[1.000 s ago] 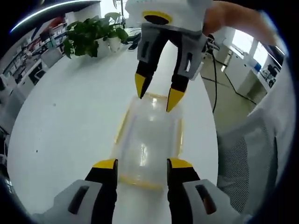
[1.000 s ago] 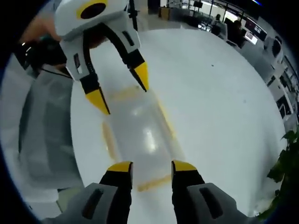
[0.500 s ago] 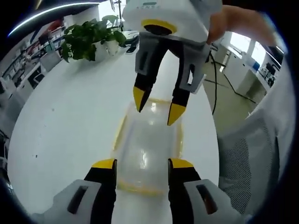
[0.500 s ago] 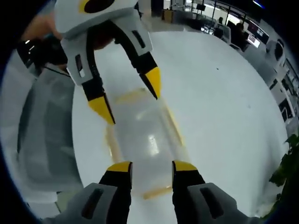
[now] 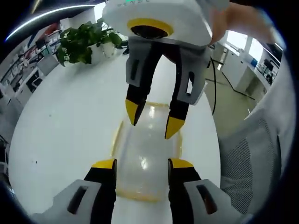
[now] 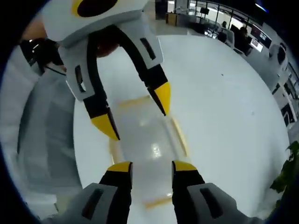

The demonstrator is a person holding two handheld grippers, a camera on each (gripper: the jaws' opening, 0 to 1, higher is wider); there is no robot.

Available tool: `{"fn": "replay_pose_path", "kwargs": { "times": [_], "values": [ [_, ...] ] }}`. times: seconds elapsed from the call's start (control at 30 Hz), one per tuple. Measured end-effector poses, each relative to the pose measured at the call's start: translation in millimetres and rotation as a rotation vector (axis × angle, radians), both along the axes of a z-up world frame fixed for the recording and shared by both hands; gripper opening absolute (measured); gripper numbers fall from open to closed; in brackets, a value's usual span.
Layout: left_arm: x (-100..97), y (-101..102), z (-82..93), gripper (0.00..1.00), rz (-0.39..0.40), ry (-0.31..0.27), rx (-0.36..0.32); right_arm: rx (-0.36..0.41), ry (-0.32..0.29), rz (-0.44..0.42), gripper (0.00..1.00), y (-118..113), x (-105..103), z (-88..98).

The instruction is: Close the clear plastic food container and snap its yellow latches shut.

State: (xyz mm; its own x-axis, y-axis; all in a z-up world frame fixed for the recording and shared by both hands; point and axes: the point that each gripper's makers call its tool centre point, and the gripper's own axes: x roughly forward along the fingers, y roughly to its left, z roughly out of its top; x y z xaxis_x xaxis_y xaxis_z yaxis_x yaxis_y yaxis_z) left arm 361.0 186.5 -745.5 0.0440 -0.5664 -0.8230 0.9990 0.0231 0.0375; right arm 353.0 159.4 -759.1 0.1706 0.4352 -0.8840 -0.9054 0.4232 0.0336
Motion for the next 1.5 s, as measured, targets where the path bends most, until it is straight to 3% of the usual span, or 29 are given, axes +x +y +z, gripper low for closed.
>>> {"fn": "replay_pose_path", "kwargs": {
  "times": [0.7,1.5],
  "values": [
    [-2.3,-2.5,-5.4,0.42,0.051,0.038,-0.022,0.02,-0.018,0.019,0.32,12.0,13.5,0.5],
    [-4.9,-4.1,-8.1,0.45,0.031,0.067,-0.013,0.022,-0.031,0.029,0.33,13.4,17.9,5.8]
  ]
}}
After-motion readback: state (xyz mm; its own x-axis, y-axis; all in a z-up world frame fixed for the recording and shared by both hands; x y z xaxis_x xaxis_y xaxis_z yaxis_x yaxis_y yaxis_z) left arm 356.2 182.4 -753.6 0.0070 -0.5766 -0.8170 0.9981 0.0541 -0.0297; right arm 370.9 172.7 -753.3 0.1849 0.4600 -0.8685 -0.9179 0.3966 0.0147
